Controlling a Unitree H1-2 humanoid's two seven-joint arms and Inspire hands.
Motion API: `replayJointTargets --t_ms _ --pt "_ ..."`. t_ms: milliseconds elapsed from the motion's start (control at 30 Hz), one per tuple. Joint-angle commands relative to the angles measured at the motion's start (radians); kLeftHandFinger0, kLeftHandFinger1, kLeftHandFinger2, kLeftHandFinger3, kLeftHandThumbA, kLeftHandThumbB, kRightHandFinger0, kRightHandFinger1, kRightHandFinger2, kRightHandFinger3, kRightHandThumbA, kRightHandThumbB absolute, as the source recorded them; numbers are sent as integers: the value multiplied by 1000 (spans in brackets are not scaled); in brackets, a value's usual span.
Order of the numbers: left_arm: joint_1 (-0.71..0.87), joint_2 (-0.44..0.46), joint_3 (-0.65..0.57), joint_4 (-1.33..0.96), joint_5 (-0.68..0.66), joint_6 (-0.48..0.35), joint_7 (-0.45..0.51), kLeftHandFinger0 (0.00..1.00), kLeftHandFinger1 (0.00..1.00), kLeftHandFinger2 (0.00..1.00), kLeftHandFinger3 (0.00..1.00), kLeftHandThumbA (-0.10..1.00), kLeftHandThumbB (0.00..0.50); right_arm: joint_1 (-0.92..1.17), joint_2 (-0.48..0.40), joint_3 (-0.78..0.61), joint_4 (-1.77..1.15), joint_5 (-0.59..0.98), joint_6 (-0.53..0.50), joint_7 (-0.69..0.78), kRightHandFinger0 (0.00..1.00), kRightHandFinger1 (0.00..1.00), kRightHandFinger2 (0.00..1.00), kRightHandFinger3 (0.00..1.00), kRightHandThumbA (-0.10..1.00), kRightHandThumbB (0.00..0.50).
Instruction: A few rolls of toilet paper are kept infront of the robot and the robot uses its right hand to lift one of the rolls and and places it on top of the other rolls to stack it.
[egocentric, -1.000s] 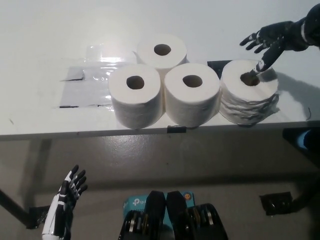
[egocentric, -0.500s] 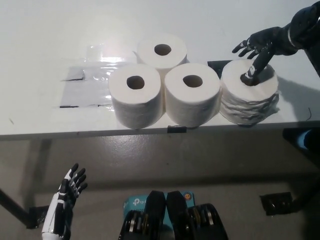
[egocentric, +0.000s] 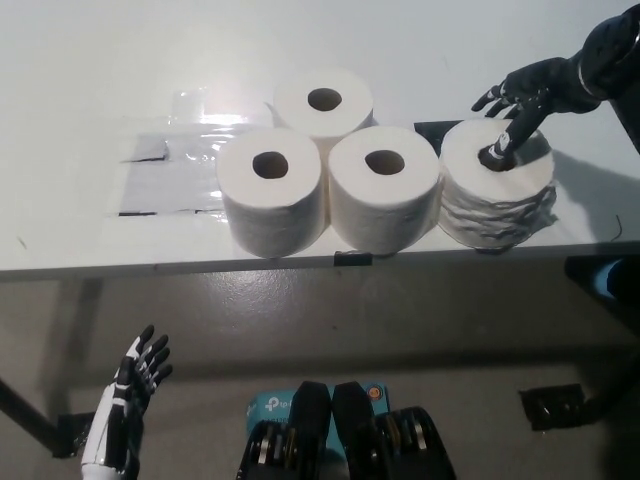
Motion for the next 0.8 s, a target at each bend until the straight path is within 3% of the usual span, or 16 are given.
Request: replayJointTargets --t_ms 0,100,167,300,400,767 --pt "-7 12 2 -30 -8 -31 -15 1000 1000 1000 1000 1000 109 -79 -8 10 12 -43 -45 1 1000 1000 1000 1000 856 350" --pt "-9 12 2 -30 -9 -29 -15 1000 1000 1000 1000 1000 108 -89 -9 2 19 -43 -47 4 1000 1000 1000 1000 844 337" --pt "-9 12 5 -29 -13 -31 -15 1000 1000 1000 1000 1000 117 -96 -10 -9 20 -38 -38 1 1000 1000 1000 1000 841 357" --pt "-13 10 6 -31 -9 -28 -11 1000 1000 1000 1000 1000 114 -115 -23 -7 32 -48 -71 7 1000 1000 1000 1000 902 363" --pt "-14 11 8 -31 -7 -29 -9 1000 1000 1000 1000 1000 115 -128 -32 -4 36 -53 -94 31 1000 1000 1000 1000 942 331" --pt "-8 9 7 -35 -12 -29 -14 1000 1000 1000 1000 1000 104 -141 -39 -14 38 -61 -83 51 1000 1000 1000 1000 935 327"
